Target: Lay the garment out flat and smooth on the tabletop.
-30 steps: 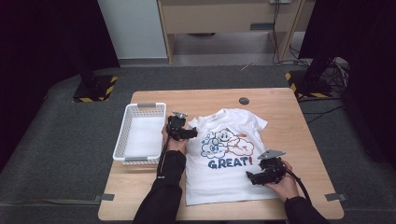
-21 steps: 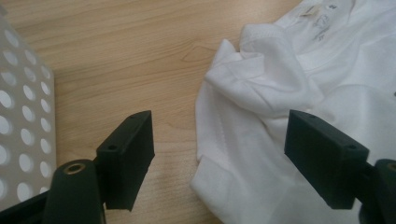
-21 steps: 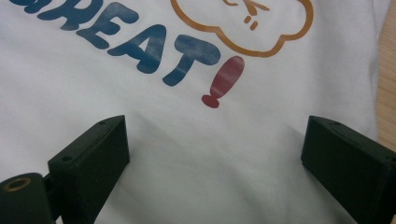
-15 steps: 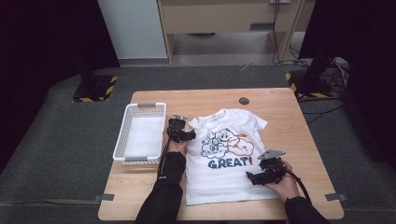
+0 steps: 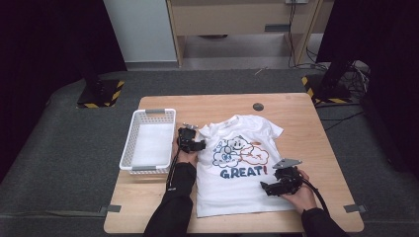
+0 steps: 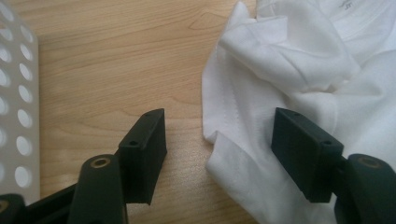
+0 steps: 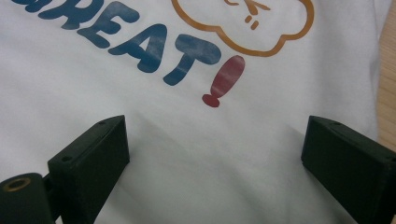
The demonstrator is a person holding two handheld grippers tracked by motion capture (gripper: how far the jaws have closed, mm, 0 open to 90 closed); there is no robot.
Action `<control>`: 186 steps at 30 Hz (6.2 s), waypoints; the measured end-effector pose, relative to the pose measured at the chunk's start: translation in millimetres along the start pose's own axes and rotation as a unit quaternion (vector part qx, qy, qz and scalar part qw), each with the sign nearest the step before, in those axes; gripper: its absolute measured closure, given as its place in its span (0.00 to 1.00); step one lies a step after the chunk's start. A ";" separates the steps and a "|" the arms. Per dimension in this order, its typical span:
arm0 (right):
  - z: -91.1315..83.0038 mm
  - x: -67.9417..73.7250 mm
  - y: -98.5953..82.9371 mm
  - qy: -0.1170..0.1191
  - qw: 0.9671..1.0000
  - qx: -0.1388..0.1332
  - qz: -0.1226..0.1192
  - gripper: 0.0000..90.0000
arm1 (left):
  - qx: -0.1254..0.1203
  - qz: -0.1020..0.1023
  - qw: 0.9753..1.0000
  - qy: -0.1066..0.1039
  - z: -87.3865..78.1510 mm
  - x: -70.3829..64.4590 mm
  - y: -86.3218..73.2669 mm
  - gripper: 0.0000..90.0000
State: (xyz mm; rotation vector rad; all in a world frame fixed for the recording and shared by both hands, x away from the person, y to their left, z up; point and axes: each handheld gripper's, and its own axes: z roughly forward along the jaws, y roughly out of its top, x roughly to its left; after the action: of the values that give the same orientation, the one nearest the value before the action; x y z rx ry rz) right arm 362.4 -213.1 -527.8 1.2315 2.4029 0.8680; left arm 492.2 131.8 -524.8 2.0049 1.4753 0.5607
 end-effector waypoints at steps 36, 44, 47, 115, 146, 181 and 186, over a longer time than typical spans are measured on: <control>-0.2 0.3 0.0 0.000 1.000 0.001 -0.001 0.08 | -0.014 0.020 0.999 0.025 -31.2 -13.7 0.4 0.94; -0.3 0.4 0.0 0.000 1.000 0.001 -0.001 0.08 | -0.006 0.023 0.999 0.037 -43.9 -13.8 -4.6 0.94; -0.3 0.5 0.0 0.000 1.000 0.002 0.000 0.08 | -0.004 0.023 0.999 0.040 -46.8 -13.8 -6.0 0.94; -13.8 5.7 -8.9 0.015 0.999 0.045 -0.018 0.04 | -0.013 0.020 0.999 -0.028 -3.4 -7.6 21.8 0.41; -29.5 -18.5 11.8 -0.052 0.998 -0.034 0.024 0.06 | 0.021 0.135 0.988 -0.068 -104.6 -38.8 -86.6 0.18; 7.9 -90.9 67.5 -0.163 0.975 -0.087 0.124 0.09 | 0.061 0.174 0.981 -0.061 -107.7 -30.2 -104.9 0.09; 12.7 -103.1 78.3 -0.173 0.972 -0.091 0.133 0.10 | 0.065 0.192 0.977 -0.071 -108.4 -23.5 -104.4 0.09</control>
State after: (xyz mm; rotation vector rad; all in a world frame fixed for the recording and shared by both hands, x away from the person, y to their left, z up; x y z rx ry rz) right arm 478.4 -256.8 -488.3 1.5110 1.8730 0.8422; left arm 341.9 154.4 -514.1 2.4002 1.0684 0.4716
